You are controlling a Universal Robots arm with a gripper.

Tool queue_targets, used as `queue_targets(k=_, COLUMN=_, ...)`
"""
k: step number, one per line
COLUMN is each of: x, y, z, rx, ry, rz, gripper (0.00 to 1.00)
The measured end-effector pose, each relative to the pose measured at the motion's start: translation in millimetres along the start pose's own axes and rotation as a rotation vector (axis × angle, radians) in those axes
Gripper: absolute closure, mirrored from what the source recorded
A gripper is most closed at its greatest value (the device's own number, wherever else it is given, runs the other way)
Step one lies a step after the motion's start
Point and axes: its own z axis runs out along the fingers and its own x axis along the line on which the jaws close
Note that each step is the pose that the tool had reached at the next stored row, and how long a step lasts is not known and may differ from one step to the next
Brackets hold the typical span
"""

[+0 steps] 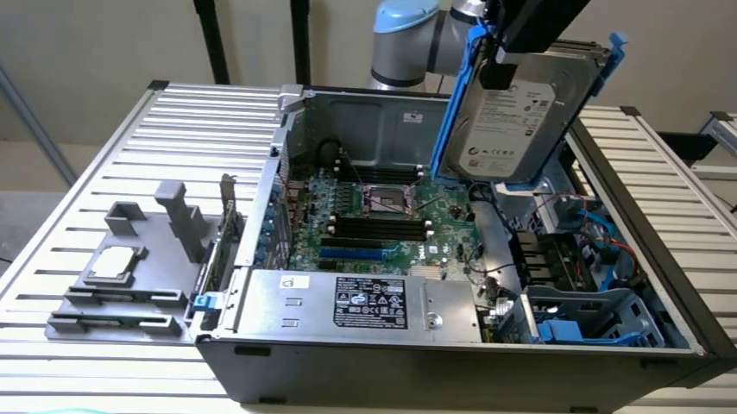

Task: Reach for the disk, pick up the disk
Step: 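Pick up the disk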

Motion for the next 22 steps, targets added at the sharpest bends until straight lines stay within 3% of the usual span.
queue_targets(k=15, x=37.9, y=-44.0, z=-2.4, rx=0.0, ry=0.0, rz=0.0, gripper=0.67)
queue_targets(k=22, x=53.2, y=-67.8, z=-9.2, rx=0.0, ry=0.0, rz=0.0, gripper=0.67)
